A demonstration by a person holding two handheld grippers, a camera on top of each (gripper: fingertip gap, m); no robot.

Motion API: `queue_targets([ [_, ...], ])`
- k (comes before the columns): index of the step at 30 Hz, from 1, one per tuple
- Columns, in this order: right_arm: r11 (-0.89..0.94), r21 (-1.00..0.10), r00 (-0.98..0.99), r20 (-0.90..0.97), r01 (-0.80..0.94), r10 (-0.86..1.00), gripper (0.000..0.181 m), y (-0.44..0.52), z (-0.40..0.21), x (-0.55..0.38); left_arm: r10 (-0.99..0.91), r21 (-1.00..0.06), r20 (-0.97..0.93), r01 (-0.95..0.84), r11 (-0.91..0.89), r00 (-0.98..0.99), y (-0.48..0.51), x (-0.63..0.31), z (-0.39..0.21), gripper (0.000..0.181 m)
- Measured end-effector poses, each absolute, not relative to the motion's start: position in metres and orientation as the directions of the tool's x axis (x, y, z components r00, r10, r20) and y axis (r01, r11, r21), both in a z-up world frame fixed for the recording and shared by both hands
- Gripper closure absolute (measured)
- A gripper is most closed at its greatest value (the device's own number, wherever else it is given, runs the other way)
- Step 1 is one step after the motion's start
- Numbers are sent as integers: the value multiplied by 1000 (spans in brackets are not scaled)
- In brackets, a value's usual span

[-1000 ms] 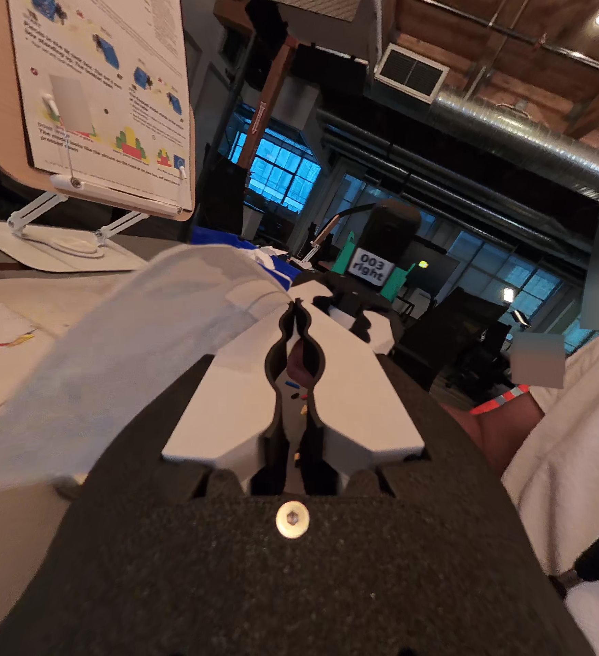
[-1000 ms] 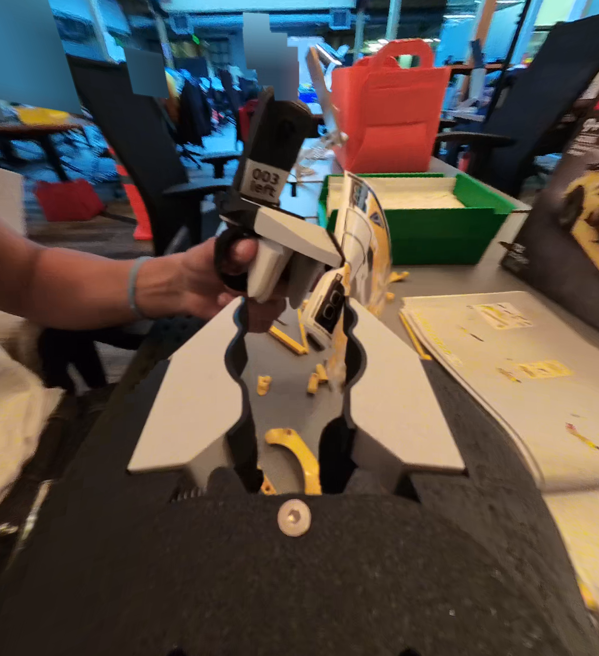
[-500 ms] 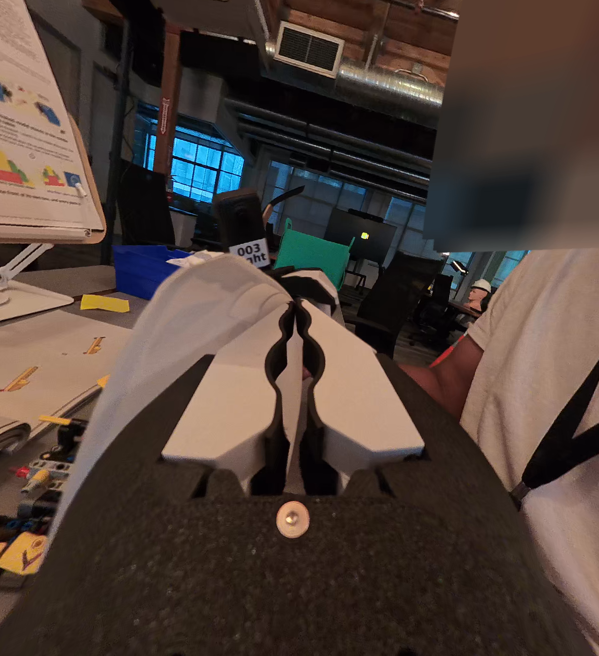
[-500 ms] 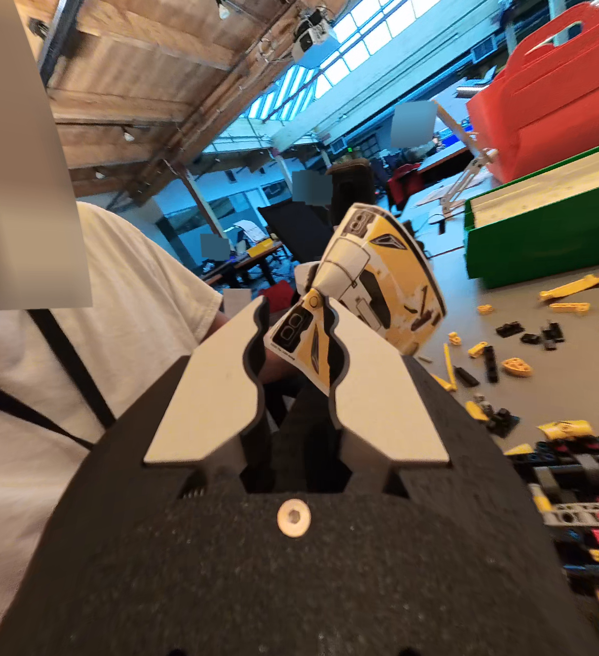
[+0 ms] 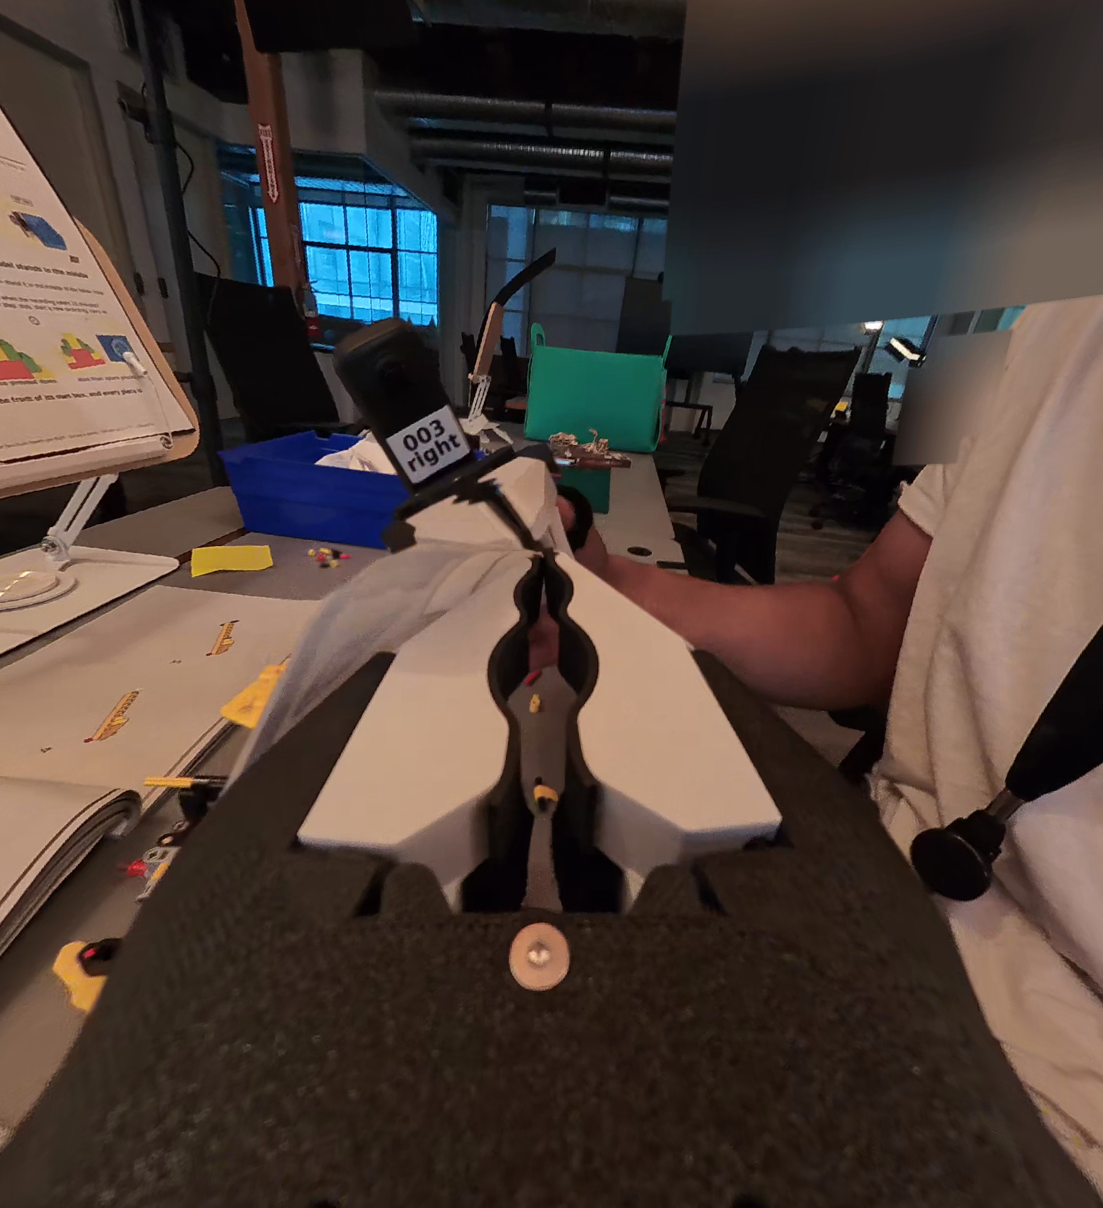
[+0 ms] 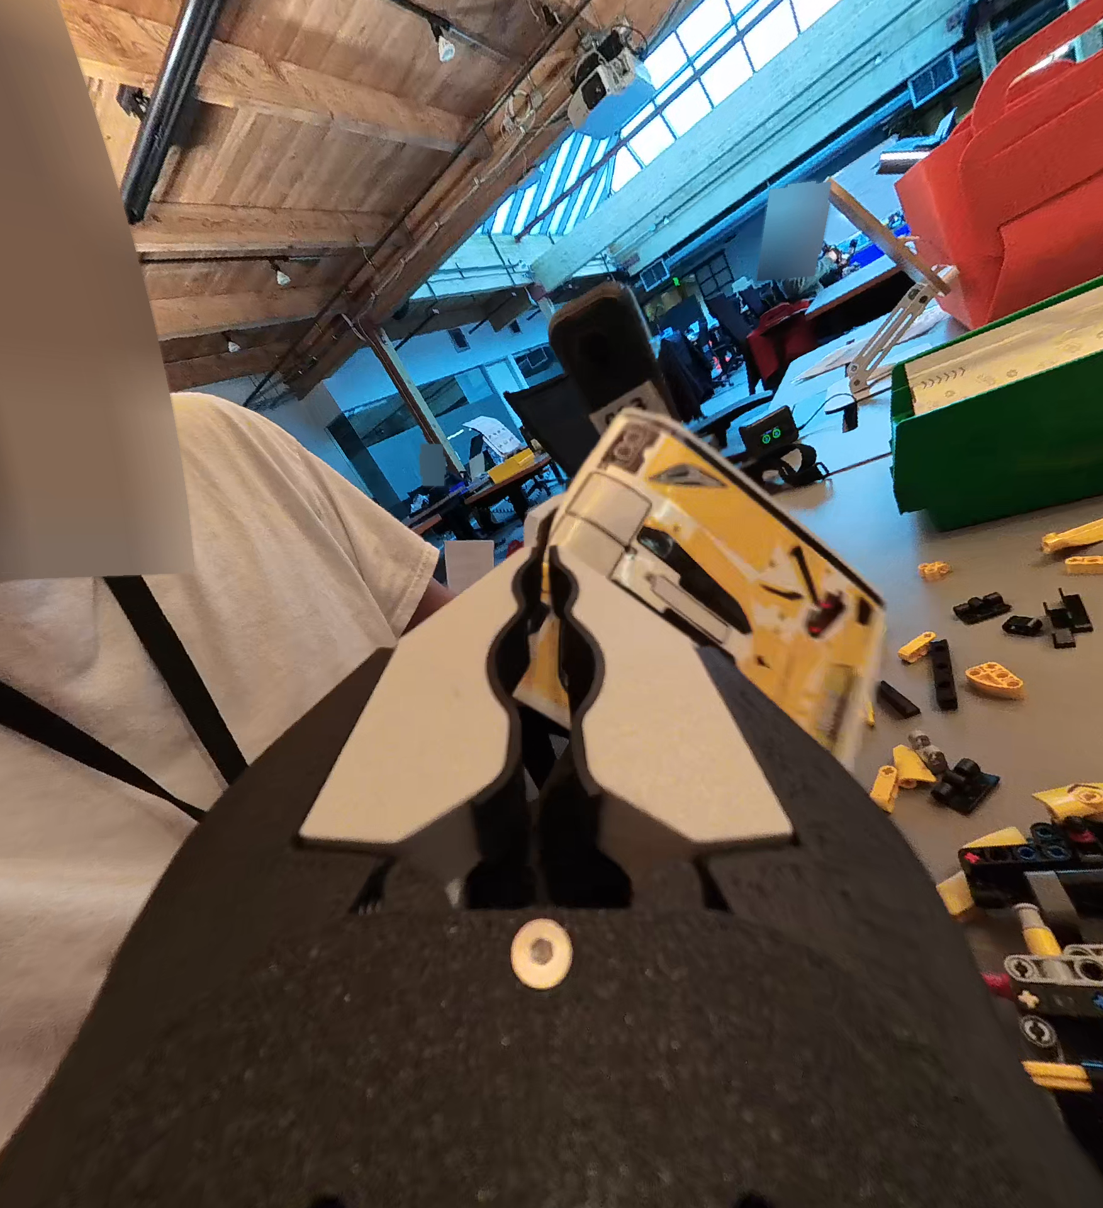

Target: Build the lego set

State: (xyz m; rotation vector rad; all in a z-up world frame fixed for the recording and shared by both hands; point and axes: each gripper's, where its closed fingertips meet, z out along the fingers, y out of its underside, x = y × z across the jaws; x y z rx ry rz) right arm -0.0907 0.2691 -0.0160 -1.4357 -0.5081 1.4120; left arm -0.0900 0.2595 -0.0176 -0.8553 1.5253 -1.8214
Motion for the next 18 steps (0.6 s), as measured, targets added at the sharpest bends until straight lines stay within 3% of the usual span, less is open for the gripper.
queue_targets([
  [3,-383,-870,268,-466,-309,843,179,271,-22,-91,-800,-993,77,30,-118,-595,258,-88,-22,181],
  [8,-383,-873,300,-468,-301,831,159,273,-24,-84,-799,-991,89,31,-133,-595,260,-88,-21,181],
  [18,-432,-863,242,-492,-262,836,164,266,-29,-95,-803,-991,84,33,-127,-590,260,-87,-22,181],
])
